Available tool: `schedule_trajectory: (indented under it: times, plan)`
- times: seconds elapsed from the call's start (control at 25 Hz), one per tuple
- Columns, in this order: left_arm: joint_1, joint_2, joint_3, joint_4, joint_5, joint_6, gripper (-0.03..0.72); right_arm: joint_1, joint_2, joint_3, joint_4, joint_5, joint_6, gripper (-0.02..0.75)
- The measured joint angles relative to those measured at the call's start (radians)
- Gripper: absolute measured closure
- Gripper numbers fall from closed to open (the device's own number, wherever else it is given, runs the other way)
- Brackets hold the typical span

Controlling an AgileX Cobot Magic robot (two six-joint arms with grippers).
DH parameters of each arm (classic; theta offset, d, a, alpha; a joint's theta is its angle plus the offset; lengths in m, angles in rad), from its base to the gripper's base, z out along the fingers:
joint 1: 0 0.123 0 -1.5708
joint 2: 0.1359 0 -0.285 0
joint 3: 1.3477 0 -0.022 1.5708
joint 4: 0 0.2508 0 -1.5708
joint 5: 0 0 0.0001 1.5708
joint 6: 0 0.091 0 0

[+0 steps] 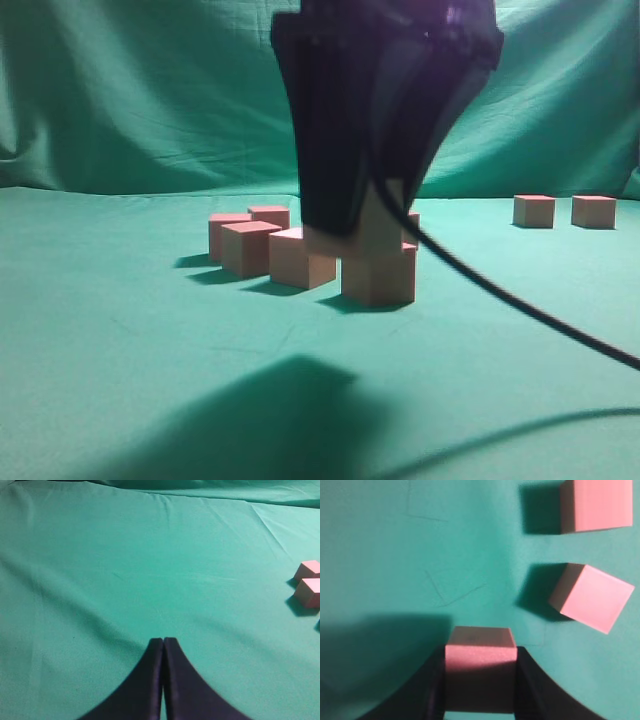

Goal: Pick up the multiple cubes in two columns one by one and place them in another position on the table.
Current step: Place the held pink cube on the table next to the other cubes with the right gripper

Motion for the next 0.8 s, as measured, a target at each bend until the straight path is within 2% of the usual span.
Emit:
schedule_trajectory:
  times: [0.32, 0.8]
  plan:
    - [0.0, 0.0, 0.0, 0.0, 0.0, 0.0, 0.688, 0.0, 0.045, 0.0, -0.115, -0.019, 0.079, 0.463]
    - [0.0, 0.0, 0.0, 0.0, 0.0, 0.0, 0.688, 0.0, 0.106, 0.0, -0.139, -0.052, 0.101, 0.463]
